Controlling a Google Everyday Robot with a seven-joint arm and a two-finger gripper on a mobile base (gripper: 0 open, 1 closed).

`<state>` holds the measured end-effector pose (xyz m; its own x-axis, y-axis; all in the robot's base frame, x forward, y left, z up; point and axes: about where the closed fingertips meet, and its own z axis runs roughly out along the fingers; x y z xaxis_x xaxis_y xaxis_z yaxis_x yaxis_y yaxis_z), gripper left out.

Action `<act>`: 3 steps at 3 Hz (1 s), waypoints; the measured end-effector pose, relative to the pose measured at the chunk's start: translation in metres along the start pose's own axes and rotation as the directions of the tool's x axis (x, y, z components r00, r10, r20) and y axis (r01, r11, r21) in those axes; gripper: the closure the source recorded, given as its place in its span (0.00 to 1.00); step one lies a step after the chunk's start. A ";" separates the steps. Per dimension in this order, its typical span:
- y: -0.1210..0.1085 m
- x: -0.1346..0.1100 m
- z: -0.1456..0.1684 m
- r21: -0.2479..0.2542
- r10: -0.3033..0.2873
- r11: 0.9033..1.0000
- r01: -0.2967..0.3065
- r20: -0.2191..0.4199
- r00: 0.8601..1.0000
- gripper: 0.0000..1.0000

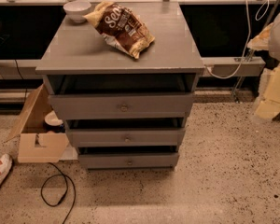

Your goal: Open bottom drawer

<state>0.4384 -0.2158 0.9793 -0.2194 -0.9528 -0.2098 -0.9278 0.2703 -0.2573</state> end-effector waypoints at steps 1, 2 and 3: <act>0.000 0.000 0.000 0.000 0.000 1.000 0.000 0.000 1.000 0.00; 0.003 0.006 0.006 -0.015 0.021 1.000 -0.021 0.017 1.000 0.00; 0.022 0.013 0.065 -0.072 0.043 0.997 -0.035 0.116 0.992 0.00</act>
Offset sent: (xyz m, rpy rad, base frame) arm -0.0056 -0.0118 -0.0236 0.0618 0.0532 -0.0302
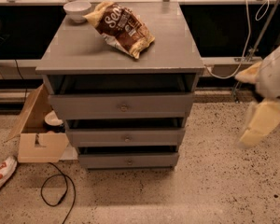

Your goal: Open bottom drawer

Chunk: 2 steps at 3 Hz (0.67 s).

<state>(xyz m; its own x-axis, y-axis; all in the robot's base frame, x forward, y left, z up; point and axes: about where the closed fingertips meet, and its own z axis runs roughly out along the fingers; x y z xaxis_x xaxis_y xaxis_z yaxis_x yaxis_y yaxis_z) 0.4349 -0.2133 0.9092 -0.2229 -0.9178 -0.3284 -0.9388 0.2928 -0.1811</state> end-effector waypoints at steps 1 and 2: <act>0.011 0.008 0.062 -0.041 -0.002 0.999 0.005 0.073 0.997 0.00; 0.026 0.010 0.126 -0.090 0.019 0.996 -0.005 0.149 0.989 0.00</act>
Offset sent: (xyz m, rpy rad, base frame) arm 0.0101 0.0555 -0.2076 0.2801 0.0722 0.0566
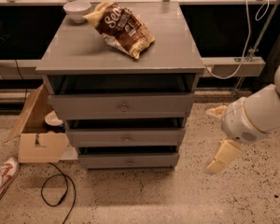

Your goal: Open bottom drawer

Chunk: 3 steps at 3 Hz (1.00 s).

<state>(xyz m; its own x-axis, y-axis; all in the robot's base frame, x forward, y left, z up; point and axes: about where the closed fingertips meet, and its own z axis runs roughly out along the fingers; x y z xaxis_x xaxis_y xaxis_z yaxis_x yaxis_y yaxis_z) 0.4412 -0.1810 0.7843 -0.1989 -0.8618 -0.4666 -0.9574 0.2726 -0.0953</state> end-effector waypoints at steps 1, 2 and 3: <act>0.012 0.012 0.063 -0.066 0.046 0.997 -0.042 0.061 0.997 0.00; 0.012 0.012 0.063 -0.066 0.046 0.997 -0.041 0.061 0.997 0.00; 0.020 0.022 0.094 -0.105 0.040 0.994 -0.035 0.046 0.998 0.00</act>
Offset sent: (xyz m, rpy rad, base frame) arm -0.0013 0.0160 -0.0476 0.0650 0.0440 0.0009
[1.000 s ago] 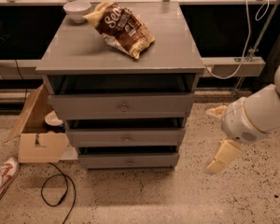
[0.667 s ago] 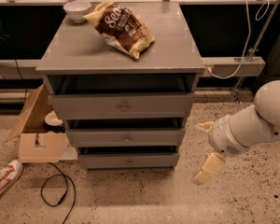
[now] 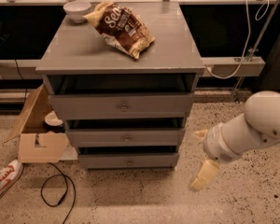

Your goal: Open bottom drawer

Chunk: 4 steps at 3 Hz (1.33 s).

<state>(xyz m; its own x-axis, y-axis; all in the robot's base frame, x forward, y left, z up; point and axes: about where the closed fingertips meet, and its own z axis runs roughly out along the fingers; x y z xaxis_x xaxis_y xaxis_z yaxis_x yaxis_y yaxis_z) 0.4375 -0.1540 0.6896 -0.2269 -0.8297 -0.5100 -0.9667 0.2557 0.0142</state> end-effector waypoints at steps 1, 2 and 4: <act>-0.001 0.027 0.056 -0.044 0.029 0.999 -0.029 0.002 1.000 0.00; -0.009 0.043 0.117 -0.062 0.019 0.998 -0.016 0.055 0.998 0.00; -0.031 0.014 0.218 -0.081 -0.087 0.991 0.108 0.226 0.970 0.00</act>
Offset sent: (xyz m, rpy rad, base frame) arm 0.0337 0.0392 -0.2058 0.1479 0.0211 0.0411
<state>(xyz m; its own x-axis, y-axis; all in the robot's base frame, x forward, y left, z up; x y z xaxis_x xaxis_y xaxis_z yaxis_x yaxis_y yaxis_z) 0.4906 -0.0650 0.4945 -0.1095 -0.7149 -0.6906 -0.9919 0.1236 0.0293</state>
